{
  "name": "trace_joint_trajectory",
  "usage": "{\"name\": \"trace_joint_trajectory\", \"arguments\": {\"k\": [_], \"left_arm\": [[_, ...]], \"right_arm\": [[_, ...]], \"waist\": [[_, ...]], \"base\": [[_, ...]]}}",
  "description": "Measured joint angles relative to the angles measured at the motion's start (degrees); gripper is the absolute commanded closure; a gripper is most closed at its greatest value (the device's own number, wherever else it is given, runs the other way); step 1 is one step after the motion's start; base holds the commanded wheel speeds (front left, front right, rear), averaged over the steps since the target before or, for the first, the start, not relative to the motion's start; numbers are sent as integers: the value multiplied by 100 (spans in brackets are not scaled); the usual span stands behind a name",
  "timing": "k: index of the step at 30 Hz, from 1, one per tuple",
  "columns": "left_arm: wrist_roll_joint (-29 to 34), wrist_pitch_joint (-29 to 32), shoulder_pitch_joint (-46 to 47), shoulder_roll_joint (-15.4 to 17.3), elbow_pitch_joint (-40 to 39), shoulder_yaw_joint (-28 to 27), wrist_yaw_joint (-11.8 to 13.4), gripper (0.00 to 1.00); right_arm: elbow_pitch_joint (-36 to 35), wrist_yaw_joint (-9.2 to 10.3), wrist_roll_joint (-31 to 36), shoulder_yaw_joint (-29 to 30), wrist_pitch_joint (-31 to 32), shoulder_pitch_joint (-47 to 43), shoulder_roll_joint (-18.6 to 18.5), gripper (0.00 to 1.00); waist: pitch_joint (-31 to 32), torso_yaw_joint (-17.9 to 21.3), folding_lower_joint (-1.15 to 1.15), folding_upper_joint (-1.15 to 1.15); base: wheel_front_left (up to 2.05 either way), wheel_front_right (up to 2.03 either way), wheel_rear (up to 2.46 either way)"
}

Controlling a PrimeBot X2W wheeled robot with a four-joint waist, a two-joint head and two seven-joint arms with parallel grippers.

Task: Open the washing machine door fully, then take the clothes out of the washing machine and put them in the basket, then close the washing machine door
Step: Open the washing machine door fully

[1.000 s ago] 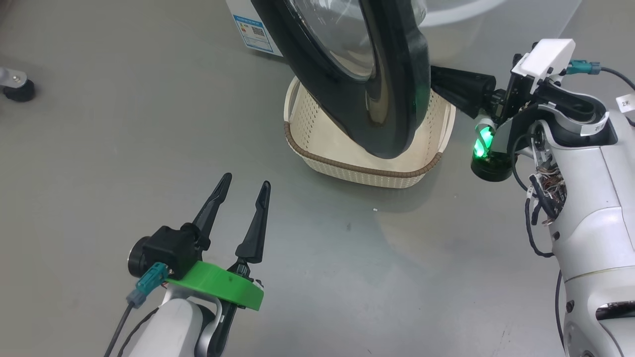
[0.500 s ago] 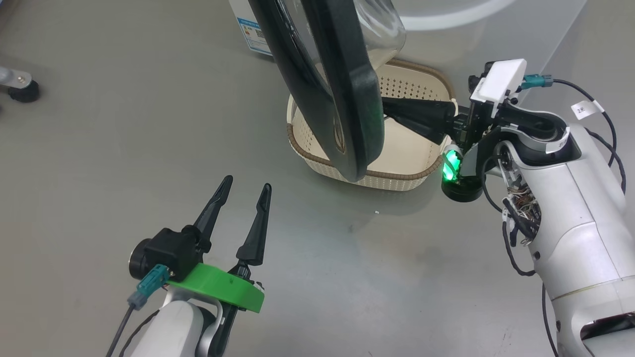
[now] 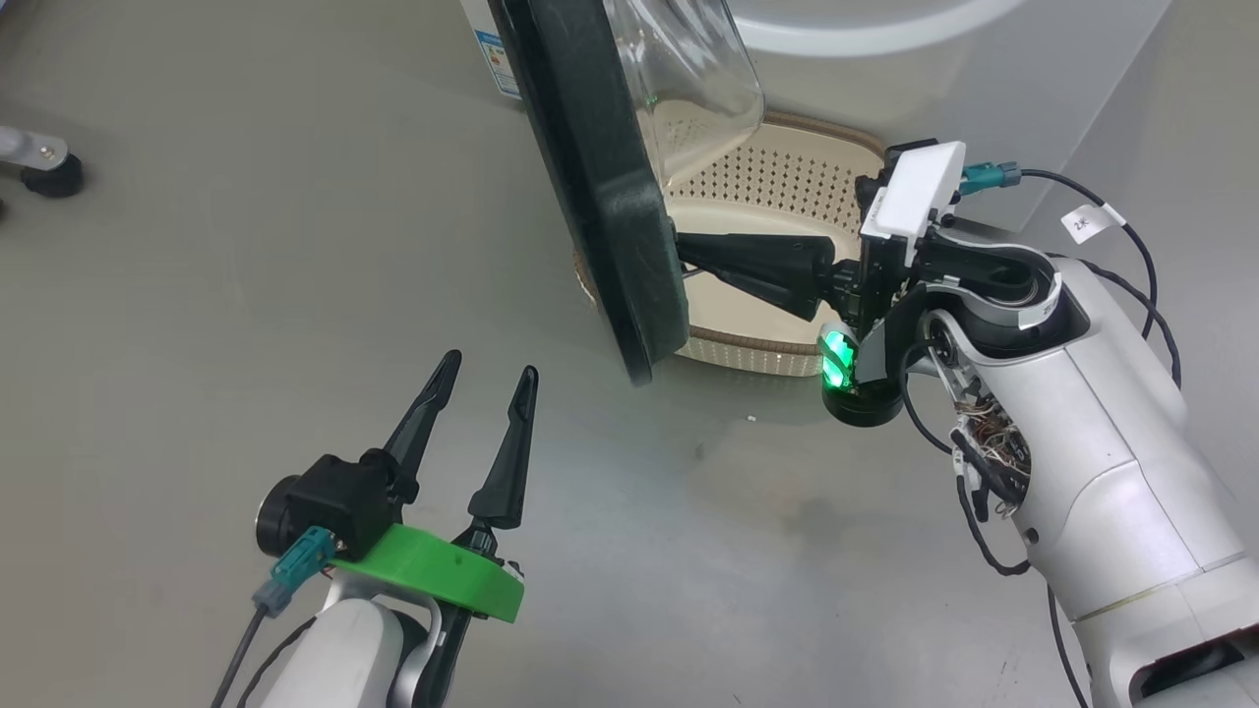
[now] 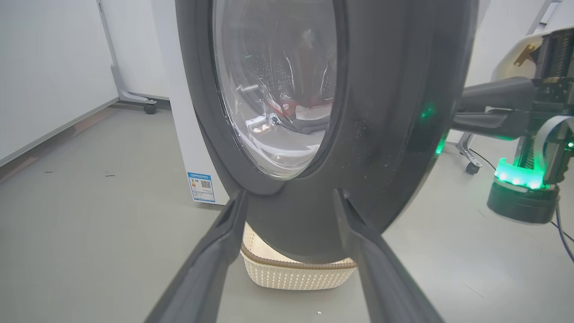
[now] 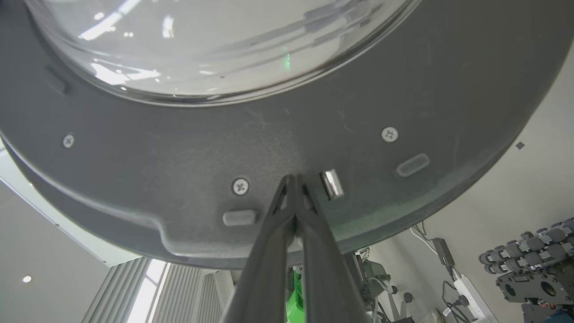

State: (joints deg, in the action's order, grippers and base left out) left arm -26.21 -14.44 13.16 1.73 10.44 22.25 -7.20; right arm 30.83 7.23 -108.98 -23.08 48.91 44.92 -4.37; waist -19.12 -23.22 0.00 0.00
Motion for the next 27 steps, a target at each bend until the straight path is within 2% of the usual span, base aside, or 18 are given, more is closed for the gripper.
{"name": "trace_joint_trajectory", "arguments": {"k": [7, 20, 23, 27], "left_arm": [[0, 0, -1, 0, -16, -13, 0, 0], [111, 0, -44, 1, 7, -365, 0, 0], [113, 0, -64, 5, 14, -405, 0, 0], [169, 0, -130, 21, 16, -528, 0, 0]], "right_arm": [[-135, 0, -144, -305, -235, -2, 1, 100], [-235, -26, 26, -392, -672, -116, 25, 100], [-245, -201, 278, -370, -949, -171, 0, 100], [-291, -512, 891, -577, -1237, -282, -282, 100]], "waist": [[-31, -3, 0, 0], [131, 220, 0, 0], [201, 305, 0, 0], [313, 430, 0, 0]], "base": [[0, 0, 0], [0, 0, 0], [0, 0, 0], [0, 0, 0]]}}
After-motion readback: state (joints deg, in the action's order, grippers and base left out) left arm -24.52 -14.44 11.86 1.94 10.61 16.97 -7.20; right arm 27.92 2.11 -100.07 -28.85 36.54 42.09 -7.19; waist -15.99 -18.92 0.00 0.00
